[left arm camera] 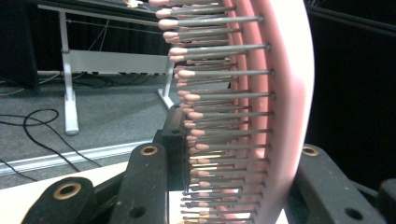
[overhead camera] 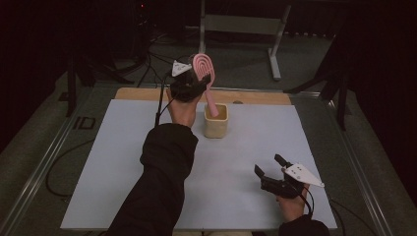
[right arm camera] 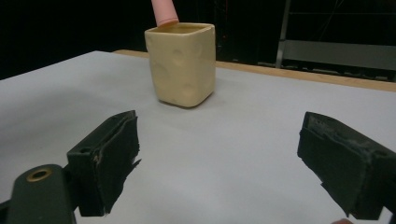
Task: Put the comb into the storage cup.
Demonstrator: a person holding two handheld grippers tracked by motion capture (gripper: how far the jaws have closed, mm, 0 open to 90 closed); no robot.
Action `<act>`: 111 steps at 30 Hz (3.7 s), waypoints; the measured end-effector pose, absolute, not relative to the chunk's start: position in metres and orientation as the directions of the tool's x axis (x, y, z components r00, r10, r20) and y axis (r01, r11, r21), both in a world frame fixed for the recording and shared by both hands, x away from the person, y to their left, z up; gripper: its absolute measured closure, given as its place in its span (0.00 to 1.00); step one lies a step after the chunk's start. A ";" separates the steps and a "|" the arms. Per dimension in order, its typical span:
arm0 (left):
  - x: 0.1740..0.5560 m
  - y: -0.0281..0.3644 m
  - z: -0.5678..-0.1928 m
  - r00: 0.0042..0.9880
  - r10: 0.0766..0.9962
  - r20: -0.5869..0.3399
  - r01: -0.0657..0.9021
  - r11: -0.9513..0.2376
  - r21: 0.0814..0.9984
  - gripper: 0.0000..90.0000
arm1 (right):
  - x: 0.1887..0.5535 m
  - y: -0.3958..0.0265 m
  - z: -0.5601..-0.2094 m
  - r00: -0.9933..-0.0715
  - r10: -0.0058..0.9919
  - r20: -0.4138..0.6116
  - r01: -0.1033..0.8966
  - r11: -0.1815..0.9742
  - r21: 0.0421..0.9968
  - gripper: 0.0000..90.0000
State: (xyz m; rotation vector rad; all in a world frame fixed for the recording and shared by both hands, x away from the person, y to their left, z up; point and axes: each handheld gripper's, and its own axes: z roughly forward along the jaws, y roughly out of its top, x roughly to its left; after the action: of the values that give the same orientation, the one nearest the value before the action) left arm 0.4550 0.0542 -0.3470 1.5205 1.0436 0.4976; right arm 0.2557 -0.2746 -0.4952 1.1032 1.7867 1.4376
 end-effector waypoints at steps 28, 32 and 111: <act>0.457 0.044 -0.356 0.516 0.826 -0.226 0.331 0.052 0.942 0.72 | 0.256 -0.276 -0.495 -0.481 0.875 0.056 0.236 0.068 0.969 0.14; 0.457 0.041 -0.357 0.518 0.825 -0.228 0.333 0.051 0.942 0.72 | 0.256 -0.276 -0.495 -0.481 0.875 0.056 0.238 0.069 0.969 0.14; 0.455 0.020 -0.386 0.525 0.818 -0.236 0.378 0.024 0.926 0.71 | 0.256 -0.276 -0.495 -0.478 0.876 0.062 0.239 0.062 0.969 0.14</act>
State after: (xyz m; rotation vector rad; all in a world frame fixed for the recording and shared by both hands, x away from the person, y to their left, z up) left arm 0.4550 0.0200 -0.3855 1.5801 1.0513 0.4632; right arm 0.2559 -0.2760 -0.4951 1.1130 1.7762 1.4445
